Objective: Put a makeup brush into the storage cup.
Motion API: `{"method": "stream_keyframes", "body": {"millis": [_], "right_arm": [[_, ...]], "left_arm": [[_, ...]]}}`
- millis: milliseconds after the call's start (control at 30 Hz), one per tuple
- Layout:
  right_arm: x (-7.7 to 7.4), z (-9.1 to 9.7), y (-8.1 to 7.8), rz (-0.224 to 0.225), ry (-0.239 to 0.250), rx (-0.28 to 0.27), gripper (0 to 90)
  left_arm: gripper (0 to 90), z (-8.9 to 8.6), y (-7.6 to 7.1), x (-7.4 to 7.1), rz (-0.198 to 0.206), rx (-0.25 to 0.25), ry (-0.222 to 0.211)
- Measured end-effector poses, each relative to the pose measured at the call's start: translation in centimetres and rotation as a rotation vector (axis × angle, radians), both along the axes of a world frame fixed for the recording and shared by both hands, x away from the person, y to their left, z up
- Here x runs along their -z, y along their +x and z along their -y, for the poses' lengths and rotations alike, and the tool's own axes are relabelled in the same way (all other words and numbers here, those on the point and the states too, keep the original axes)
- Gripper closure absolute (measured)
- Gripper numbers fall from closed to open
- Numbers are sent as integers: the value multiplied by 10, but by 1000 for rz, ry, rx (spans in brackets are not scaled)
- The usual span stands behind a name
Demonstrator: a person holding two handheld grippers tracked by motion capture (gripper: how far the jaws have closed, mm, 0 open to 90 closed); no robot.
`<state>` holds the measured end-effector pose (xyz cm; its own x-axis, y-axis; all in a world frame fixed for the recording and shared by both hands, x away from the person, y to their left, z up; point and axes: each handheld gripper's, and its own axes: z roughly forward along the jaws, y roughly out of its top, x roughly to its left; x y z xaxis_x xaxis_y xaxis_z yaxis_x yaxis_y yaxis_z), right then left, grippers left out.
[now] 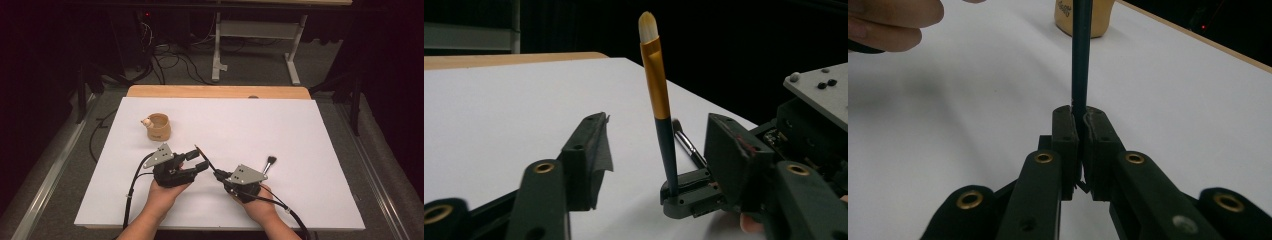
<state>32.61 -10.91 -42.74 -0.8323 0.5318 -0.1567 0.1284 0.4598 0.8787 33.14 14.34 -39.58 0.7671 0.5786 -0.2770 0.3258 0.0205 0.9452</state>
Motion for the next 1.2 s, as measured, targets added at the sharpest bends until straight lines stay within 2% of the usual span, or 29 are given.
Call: {"method": "stream_keyframes", "body": {"millis": [133,367,633,1200], "right_arm": [[0,-1,-1,-4,2,2,872],[0,-1,-1,-4,1,-4,872],[1,-3,-1,8,-6,-18,872],[1,-4,-2,2,-10,-15,872]], "left_arm": [[535,-1,-2,-1,13,-6,-9],[628,-1,-5,-2,39,-17,-12],[682,-1,-6,-2,43,-19,-16],[770,-2,-6,-1,40,-14,-23]]}}
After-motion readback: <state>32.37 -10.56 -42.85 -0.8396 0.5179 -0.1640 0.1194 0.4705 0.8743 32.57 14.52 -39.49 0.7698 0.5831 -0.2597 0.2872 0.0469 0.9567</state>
